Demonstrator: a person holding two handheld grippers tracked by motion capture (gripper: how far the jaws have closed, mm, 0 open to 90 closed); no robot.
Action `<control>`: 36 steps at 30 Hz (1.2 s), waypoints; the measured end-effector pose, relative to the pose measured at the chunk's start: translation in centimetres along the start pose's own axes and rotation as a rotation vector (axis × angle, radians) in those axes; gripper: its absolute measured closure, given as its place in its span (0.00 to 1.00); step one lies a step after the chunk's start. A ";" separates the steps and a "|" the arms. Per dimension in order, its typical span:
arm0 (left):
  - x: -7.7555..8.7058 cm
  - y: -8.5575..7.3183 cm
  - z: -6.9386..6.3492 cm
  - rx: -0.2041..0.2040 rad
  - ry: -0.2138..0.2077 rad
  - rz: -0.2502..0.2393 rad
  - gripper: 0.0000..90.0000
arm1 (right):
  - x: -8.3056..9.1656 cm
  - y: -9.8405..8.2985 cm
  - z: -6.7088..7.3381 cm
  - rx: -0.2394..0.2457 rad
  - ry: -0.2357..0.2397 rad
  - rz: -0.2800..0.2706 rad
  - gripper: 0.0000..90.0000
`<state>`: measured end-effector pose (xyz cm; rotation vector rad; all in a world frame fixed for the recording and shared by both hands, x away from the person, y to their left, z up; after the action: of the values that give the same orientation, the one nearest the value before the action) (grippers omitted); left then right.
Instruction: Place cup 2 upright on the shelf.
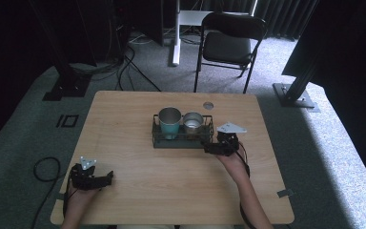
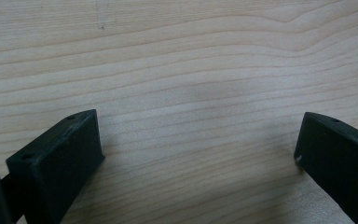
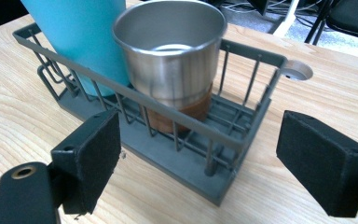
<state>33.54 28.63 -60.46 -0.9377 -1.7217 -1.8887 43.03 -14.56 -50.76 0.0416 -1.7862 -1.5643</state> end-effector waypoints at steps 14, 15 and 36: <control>0.0 0.0 0.0 0.000 0.000 -0.001 0.01 | 1.1 -2.3 -0.9 -0.006 -0.002 0.013 0.13; 0.0 0.0 0.0 0.000 0.000 -0.001 0.01 | 1.1 -2.5 -1.0 0.000 -0.008 0.016 0.13; 0.0 0.0 0.0 -0.002 0.000 0.000 0.01 | 1.7 -6.7 -2.3 -0.005 -0.022 0.039 0.13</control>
<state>33.54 28.65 -60.46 -0.9388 -1.7202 -1.8907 40.17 -18.98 -55.77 -0.0121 -1.7896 -1.5468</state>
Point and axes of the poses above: each handheld gripper's, and its own axes: x roughly backward along the jaws, y roughly out of its top, z roughly to its left, the point moved 7 cm from there along -x, roughly forward along the jaws, and after that the axes turned 1 degree about -z, right-handed, at the moved point
